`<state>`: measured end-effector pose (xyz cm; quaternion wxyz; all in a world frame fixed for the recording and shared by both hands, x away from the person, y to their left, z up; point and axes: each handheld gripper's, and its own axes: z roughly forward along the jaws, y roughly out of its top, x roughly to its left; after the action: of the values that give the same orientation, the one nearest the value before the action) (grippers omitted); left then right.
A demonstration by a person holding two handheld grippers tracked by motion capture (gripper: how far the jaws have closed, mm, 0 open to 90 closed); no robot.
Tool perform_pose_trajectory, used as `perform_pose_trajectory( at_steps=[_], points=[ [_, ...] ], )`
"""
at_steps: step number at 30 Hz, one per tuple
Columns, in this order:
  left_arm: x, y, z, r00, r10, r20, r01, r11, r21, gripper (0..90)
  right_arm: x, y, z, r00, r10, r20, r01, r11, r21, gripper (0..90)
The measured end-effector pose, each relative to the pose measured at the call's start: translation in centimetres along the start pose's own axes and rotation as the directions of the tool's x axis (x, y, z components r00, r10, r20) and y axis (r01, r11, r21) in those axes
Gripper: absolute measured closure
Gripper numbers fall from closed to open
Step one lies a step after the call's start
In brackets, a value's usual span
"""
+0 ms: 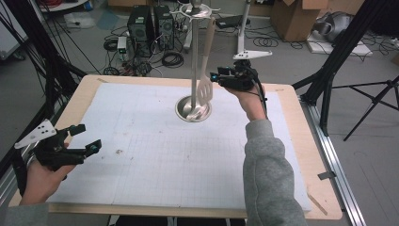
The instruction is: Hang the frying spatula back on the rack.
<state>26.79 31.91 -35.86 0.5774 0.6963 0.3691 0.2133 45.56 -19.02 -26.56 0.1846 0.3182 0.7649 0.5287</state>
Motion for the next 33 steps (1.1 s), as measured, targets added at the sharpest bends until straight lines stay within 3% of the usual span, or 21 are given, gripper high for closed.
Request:
perform_pose_trajectory(
  at_steps=[4, 8, 11, 22, 25, 33],
  points=[
    [-0.1, 0.1, 0.1, 1.0, 0.001, -0.003, -0.001, 1.0, -0.008, 6.6, 0.3, -0.3, -0.7, 0.9999, -0.005, 0.012, 0.005, 1.0, 0.022, 34.5],
    [-0.1, 0.2, 0.3, 1.0, -0.001, 0.002, 0.001, 0.9998, -0.018, 6.6, 1.2, -0.8, -1.4, 0.9998, -0.018, 0.006, 0.018, 1.0, -0.02, 26.6],
    [0.0, 0.2, 0.4, 1.0, -0.004, 0.003, 0.004, 0.9996, -0.029, 6.6, 1.6, -1.3, -1.7, 0.9993, -0.035, -0.012, 0.035, 0.999, -0.021, 21.6],
    [0.7, 0.2, 1.2, 0.9999, 0.006, -0.009, -0.007, 0.9982, -0.059, 6.5, 2.6, -3.0, -4.1, 0.9952, -0.073, -0.065, 0.065, 0.991, -0.119, 15.1],
    [0.6, 0.3, 1.6, 0.9999, 0.011, -0.005, -0.012, 0.9972, -0.074, 6.5, 2.6, -3.7, -4.7, 0.9956, -0.06, -0.072, 0.05, 0.99, -0.13, 15.0],
    [0.3, 0.2, 2.7, 0.9992, 0.039, -0.011, -0.04, 0.9979, -0.051, 6.5, 3.3, -5.7, -6.0, 0.9942, -0.047, -0.097, 0.029, 0.985, -0.172, 14.0]
  ],
)
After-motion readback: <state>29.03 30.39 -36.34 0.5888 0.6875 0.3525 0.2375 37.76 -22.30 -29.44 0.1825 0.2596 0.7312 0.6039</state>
